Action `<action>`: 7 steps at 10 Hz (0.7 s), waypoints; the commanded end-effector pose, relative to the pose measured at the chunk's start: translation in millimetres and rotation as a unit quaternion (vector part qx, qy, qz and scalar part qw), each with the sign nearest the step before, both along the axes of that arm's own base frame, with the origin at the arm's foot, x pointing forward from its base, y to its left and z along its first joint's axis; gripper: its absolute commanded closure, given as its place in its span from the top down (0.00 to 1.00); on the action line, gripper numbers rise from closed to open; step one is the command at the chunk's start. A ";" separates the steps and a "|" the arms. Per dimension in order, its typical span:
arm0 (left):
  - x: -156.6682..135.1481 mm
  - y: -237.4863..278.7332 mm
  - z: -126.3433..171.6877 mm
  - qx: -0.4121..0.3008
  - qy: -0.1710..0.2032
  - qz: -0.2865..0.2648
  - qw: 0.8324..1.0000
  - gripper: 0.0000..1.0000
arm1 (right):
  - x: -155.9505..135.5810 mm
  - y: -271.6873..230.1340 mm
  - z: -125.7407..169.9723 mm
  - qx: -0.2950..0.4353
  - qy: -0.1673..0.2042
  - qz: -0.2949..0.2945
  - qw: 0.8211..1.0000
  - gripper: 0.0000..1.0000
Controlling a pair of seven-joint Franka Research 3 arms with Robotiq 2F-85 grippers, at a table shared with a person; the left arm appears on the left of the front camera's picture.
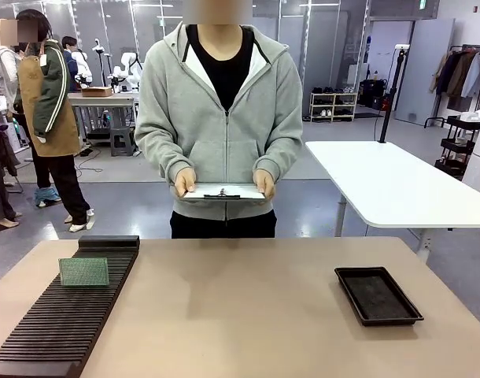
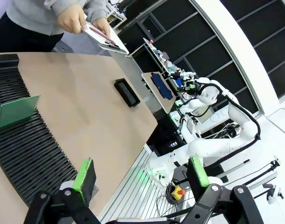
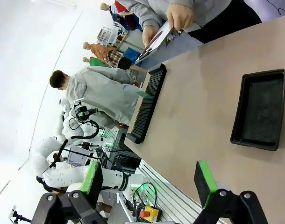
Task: Inspect the PCB.
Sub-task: Pick up the Blank PCB and present it to the human.
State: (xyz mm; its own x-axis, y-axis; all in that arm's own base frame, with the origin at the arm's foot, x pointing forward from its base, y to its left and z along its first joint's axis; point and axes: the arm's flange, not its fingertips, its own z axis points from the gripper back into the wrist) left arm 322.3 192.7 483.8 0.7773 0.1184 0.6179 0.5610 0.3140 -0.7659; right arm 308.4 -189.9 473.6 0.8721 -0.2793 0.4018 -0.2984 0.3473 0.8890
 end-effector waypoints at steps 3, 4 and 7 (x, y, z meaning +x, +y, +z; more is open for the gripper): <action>-0.3 -7.8 1.7 0.001 -0.018 -0.004 1.000 1.00 | -2.0 -4.3 -6.2 -0.004 -0.015 -0.028 0.999 1.00; -1.3 -0.4 2.0 0.002 -0.002 0.001 1.000 1.00 | -3.1 -5.0 -1.0 0.000 0.001 -0.009 1.000 1.00; -1.3 -0.4 2.0 0.002 -0.002 0.001 1.000 1.00 | -3.1 -5.0 -1.0 0.000 0.001 -0.009 1.000 1.00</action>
State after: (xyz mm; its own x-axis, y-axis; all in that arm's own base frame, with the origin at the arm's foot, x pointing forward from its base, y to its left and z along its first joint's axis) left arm 321.4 191.5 485.3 0.7761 0.1158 0.6199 0.5619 0.3193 -0.7631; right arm 305.1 -195.2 472.6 0.8673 -0.2965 0.3999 -0.2889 0.3545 0.8893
